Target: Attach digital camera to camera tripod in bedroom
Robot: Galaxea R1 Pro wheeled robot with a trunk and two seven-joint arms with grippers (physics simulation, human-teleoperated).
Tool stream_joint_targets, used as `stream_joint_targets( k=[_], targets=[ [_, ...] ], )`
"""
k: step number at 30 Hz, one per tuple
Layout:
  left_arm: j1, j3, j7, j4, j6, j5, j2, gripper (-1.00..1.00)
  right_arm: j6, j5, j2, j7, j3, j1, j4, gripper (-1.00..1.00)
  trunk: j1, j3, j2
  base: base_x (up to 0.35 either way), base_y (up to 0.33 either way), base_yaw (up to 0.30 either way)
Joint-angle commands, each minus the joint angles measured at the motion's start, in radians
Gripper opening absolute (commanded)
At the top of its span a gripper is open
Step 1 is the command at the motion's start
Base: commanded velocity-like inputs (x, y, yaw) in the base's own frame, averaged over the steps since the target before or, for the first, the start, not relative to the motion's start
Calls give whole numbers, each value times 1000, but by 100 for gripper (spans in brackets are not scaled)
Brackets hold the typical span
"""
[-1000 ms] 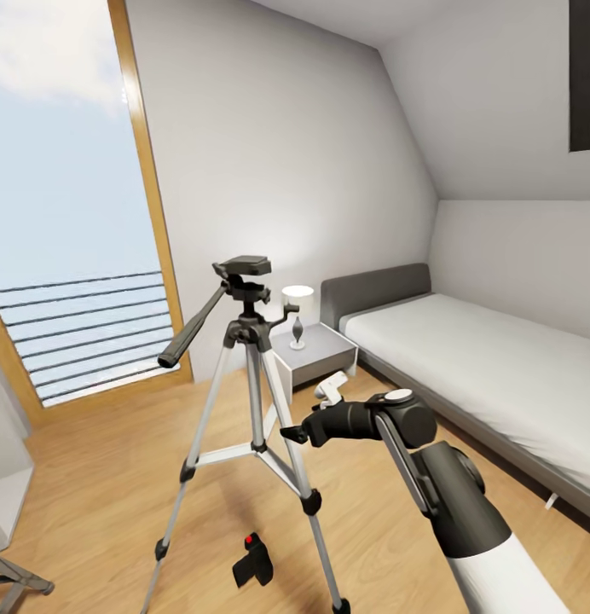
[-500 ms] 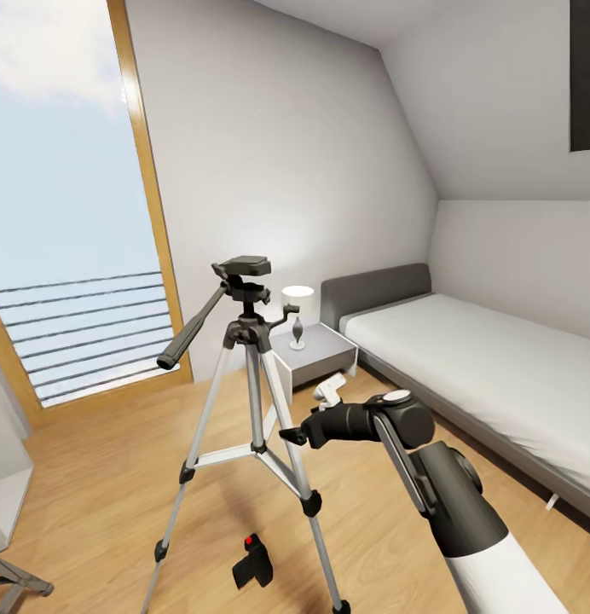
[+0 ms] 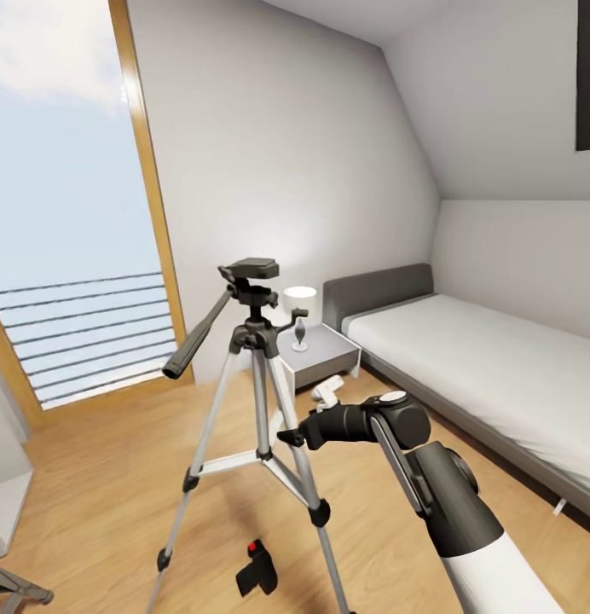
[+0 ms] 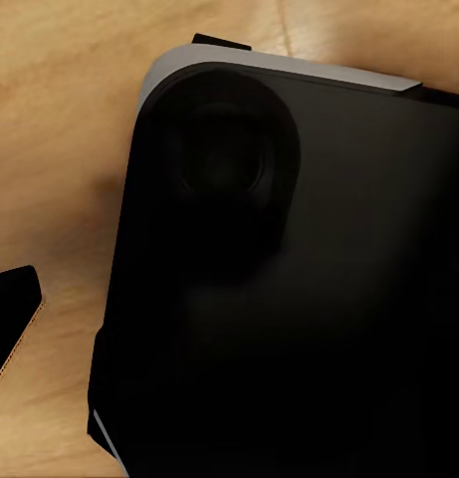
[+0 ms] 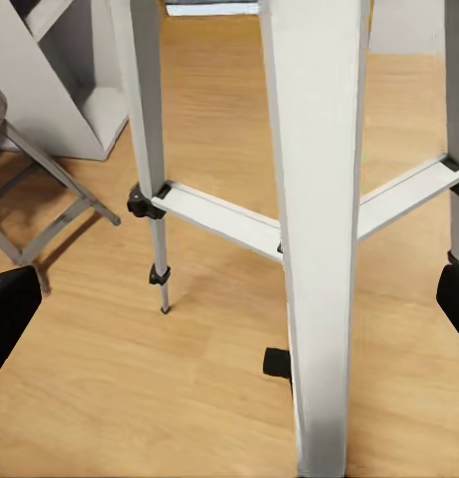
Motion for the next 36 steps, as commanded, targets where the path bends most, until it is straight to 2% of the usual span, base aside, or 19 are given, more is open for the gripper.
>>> stream_joint_targets(
  k=[1, 22, 36],
  targets=[
    [0, 3, 1, 0, -2, 4, 0, 100, 5, 5, 1, 5, 0, -1, -1, 100, 0, -1, -1, 145, 127, 0],
    [0, 3, 1, 0, -2, 4, 0, 100, 5, 2, 0, 2, -2, -1, 2, 100, 0, -1, -1, 22, 19, 0],
    [0, 3, 1, 0, -2, 4, 1, 100, 5, 5, 0, -57, -5, -1, 59, 100, 0, -1, -1, 0, 0, 0]
  ],
)
